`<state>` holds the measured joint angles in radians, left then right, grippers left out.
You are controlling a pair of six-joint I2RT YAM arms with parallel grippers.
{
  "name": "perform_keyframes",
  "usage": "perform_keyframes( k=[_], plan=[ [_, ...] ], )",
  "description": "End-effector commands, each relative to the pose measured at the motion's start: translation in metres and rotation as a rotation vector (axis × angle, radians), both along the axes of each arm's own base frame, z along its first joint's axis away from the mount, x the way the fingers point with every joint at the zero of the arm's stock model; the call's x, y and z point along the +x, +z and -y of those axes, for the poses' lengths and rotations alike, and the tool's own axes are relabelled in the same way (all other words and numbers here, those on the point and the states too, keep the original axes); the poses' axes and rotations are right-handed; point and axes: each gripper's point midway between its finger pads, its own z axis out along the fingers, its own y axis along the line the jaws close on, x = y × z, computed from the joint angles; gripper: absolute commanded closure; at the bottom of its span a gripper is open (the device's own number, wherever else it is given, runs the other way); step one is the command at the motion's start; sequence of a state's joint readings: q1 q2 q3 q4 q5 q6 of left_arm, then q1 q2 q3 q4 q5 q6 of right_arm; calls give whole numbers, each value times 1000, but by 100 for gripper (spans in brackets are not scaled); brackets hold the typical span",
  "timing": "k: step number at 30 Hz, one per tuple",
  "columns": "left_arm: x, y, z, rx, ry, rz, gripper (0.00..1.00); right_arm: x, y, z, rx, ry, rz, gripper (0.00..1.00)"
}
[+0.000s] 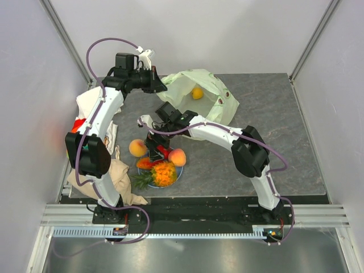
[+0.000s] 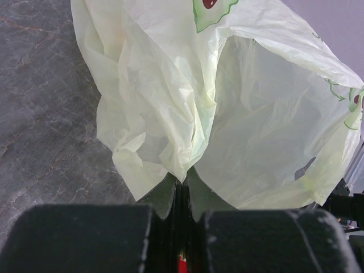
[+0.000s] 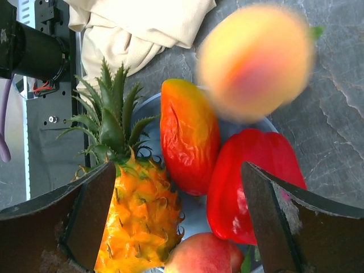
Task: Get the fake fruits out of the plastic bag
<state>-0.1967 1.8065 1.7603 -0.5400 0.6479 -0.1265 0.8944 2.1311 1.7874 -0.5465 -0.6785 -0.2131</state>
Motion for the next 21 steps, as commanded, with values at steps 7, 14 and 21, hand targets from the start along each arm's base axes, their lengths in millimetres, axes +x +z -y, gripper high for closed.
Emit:
perform_keyframes(
  k=[7, 14, 21],
  plan=[
    [11, 22, -5, 27, 25, 87, 89, 48, 98, 20, 150, -142, 131, 2],
    [12, 45, -43, 136, 137, 156, 1, 113, 129, 68, 129, -351, 358, 2],
    [-9, -2, -116, 401, 293, -3, 4, 183, 124, 142, 135, -618, 258, 2]
  ],
)
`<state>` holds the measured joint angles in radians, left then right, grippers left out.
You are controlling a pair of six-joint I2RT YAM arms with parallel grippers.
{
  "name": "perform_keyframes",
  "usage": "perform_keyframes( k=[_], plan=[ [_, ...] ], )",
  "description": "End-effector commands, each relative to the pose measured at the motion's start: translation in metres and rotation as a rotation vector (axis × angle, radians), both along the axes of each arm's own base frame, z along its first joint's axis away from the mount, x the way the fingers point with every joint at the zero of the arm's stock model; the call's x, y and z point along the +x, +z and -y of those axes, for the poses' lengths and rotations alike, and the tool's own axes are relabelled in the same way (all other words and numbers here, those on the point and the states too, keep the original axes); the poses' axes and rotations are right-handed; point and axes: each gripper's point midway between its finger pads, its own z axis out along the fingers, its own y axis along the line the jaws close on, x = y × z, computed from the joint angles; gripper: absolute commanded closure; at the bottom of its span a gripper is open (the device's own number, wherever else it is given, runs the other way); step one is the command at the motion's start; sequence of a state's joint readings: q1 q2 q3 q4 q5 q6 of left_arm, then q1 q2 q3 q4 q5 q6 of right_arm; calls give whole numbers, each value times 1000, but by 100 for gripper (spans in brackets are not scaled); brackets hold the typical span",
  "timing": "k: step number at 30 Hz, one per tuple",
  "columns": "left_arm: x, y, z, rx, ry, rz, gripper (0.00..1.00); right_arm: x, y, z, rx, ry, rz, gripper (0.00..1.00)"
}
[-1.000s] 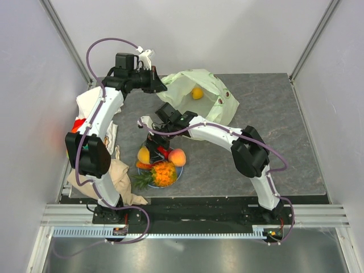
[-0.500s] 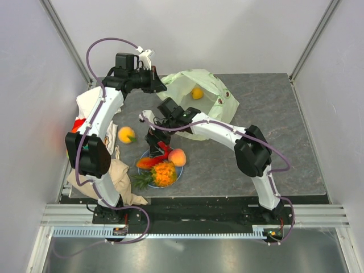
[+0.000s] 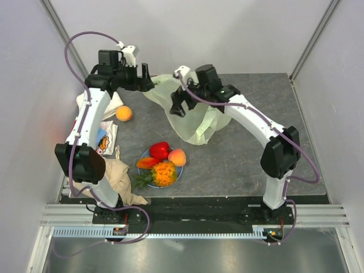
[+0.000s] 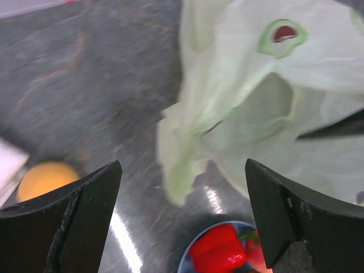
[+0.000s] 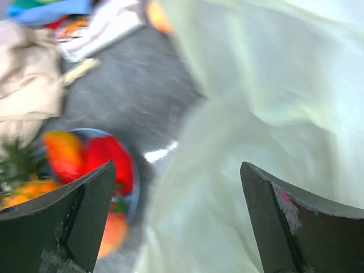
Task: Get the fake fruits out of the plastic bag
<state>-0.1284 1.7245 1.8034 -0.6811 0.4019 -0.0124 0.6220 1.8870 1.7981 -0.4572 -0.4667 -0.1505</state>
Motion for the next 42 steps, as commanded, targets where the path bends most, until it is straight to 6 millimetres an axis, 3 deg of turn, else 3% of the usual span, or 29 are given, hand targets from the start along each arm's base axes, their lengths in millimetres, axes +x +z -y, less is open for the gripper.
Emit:
perform_keyframes(
  k=[1, 4, 6, 9, 12, 15, 17, 22, 29, 33, 36, 42],
  plan=[
    [-15, -23, -49, 203, 108, -95, 4, 45, 1, 49, 35, -163, -34, 2],
    [-10, -46, -77, 328, 167, -121, 3, 64, 9, 65, 83, -167, -48, 2],
    [-3, -51, -94, 359, 227, -141, 3, 70, 0, 67, 91, -156, -64, 2],
    [1, -35, -110, 288, 264, -115, 1, 87, -27, 73, 77, -220, -119, 2],
    [-7, -48, -108, 340, 183, -149, 2, 102, -48, 85, 66, -284, -162, 2],
    [-15, -86, -109, 362, 153, -250, 3, 111, -53, 92, 88, -300, -190, 2],
    [-22, -110, -110, 374, 143, -311, 3, 117, -50, 97, 106, -328, -191, 2],
    [-41, -147, -118, 415, 147, -416, 1, 118, -41, 92, 131, -294, -173, 2],
    [-27, -180, -119, 418, 139, -489, 1, 114, -46, 90, 140, -283, -198, 2],
    [-37, -200, -117, 421, 110, -560, 1, 110, -47, 94, 131, -290, -197, 2],
    [-58, -214, -116, 420, 93, -630, 1, 110, -45, 98, 121, -297, -181, 2],
    [-64, -222, -116, 431, 68, -652, 3, 111, -45, 98, 122, -300, -179, 2]
  ],
)
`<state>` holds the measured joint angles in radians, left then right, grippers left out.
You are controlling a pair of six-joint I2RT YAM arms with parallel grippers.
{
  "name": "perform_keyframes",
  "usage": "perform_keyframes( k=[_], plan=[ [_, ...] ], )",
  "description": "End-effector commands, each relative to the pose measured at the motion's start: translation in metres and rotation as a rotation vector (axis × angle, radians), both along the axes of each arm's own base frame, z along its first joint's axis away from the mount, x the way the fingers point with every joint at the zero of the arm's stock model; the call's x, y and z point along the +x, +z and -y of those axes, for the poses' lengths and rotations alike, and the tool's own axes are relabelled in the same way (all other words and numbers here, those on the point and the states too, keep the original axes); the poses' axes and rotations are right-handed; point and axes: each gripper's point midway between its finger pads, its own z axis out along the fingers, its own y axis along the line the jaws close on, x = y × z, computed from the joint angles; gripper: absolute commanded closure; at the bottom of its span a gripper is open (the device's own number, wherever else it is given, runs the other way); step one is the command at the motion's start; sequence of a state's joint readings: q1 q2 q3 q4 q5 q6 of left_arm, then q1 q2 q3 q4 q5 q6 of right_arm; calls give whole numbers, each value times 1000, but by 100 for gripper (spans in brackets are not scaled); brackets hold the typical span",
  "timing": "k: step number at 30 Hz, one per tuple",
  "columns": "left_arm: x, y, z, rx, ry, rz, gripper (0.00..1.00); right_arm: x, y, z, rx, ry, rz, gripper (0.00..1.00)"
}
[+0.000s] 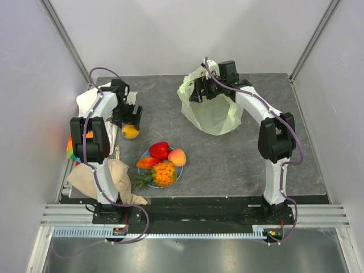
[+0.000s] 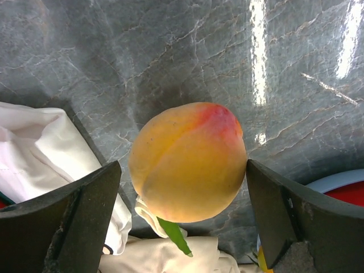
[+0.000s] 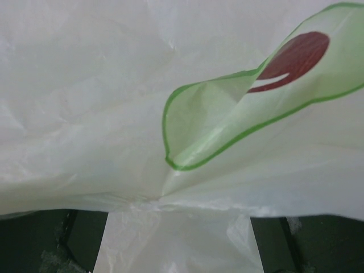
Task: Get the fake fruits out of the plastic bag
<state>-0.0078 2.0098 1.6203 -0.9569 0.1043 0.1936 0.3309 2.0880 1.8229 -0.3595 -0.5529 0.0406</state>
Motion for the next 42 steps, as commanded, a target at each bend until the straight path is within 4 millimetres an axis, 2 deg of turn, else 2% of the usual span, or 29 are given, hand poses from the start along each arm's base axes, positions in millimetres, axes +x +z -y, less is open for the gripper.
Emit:
perform_keyframes(
  k=[1, 5, 8, 10, 11, 12, 13, 14, 15, 16, 17, 19, 21, 24, 27, 31, 37, 42],
  plan=[
    [-5, 4, 0, -3, -58, 0, 4, 1, 28, -1, 27, 6, 62, 2],
    [-20, -2, 9, -38, -79, -31, 11, 3, 24, -3, 26, 4, 56, 2],
    [-20, -9, 14, -72, -80, -53, 20, 6, 20, -3, 23, 0, 53, 2],
    [-17, -9, 18, -93, -87, -53, 39, 9, 20, -2, 22, -4, 55, 2],
    [-15, -1, 23, -115, -96, -49, 47, 9, 21, -2, 19, -5, 61, 2],
    [-14, 8, 26, -131, -105, -34, 59, 10, 22, -2, 18, -6, 64, 2],
    [-15, 20, 35, -187, -135, -20, 63, 10, 22, -1, 12, -7, 68, 2],
    [-20, 47, 42, -220, -165, 21, 66, 11, 20, 2, 0, -14, 70, 2],
    [-24, 61, 47, -252, -213, 49, 71, 10, 17, 4, -6, -16, 64, 2],
    [-30, 79, 62, -336, -262, 79, 74, 9, 15, 4, -12, -15, 60, 2],
    [-45, 104, 68, -368, -303, 119, 77, 9, 12, 6, -14, -18, 55, 2],
    [-63, 120, 78, -435, -368, 148, 91, 9, 6, 11, -22, -28, 39, 2],
    [-89, 135, 87, -491, -433, 157, 93, 9, -1, 13, -33, -35, 30, 2],
    [-115, 135, 102, -596, -447, 117, 94, 9, -7, 14, -41, -36, 21, 2],
    [-137, 130, 117, -669, -494, 59, 93, 10, -9, 14, -39, -34, 17, 2],
    [-165, 108, 128, -681, -582, -9, 92, 10, -12, 14, -43, -35, 10, 2],
    [-171, 97, 138, -683, -599, -17, 92, 7, -18, 14, -40, -32, -7, 2],
    [-165, 85, 140, -654, -587, -16, 92, 7, -18, 13, -35, -30, -12, 2]
  ],
)
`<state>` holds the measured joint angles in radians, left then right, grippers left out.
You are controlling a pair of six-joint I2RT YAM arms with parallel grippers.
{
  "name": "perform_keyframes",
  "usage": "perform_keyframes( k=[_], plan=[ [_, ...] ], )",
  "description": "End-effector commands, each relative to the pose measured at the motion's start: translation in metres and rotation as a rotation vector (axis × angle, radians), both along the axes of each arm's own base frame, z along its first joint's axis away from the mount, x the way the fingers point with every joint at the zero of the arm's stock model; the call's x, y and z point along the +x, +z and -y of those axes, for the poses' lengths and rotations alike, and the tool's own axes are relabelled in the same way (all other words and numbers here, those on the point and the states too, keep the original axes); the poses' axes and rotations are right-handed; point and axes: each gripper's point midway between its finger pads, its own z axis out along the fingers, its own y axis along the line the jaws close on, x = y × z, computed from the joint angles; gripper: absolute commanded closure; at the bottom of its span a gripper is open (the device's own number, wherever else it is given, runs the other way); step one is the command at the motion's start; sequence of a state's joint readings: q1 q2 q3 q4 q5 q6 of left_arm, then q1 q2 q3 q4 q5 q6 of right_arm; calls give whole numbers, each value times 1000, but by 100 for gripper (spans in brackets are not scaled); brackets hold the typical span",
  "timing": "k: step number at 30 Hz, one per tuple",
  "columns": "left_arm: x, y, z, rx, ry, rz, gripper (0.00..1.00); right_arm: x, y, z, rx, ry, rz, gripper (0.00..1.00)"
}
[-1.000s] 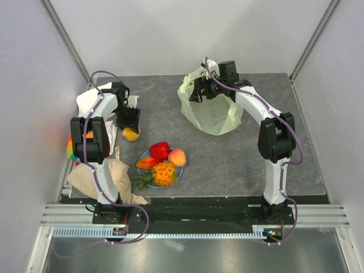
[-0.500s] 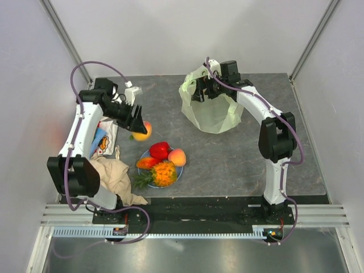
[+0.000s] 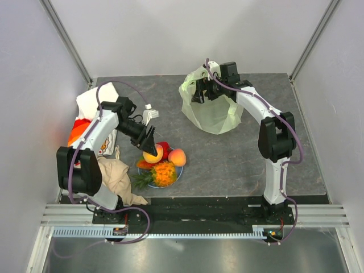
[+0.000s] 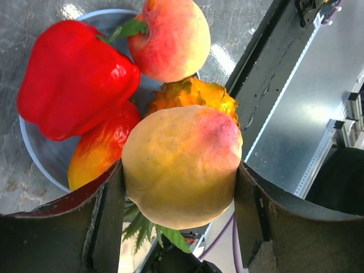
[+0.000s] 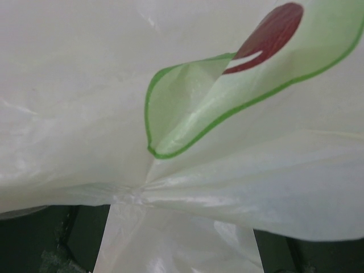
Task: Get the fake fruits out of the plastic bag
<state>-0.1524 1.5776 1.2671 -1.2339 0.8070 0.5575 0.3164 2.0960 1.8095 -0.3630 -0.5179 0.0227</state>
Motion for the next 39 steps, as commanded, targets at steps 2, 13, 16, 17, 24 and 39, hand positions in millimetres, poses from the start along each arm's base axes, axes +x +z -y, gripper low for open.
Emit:
perform_keyframes(
  k=[2, 13, 16, 17, 24, 39],
  plan=[
    [12, -5, 5, -13, -5, 71, 92, 1, -6, 0, 1, 6, -8, 2],
    [16, -28, -5, 64, 10, 52, 75, -1, -10, 0, -2, 7, -14, 2],
    [15, -31, -5, 70, 5, 51, 67, -1, -8, 0, 2, 9, -16, 2],
    [14, -31, -6, 72, 3, 51, 62, -2, -9, 0, 3, 10, -17, 2],
    [14, -30, -5, 64, 0, 55, 46, -3, -8, -1, 7, 17, -16, 2],
    [14, -22, -3, 47, 5, 72, 9, -4, -6, -2, 9, 23, -14, 2]
  ],
)
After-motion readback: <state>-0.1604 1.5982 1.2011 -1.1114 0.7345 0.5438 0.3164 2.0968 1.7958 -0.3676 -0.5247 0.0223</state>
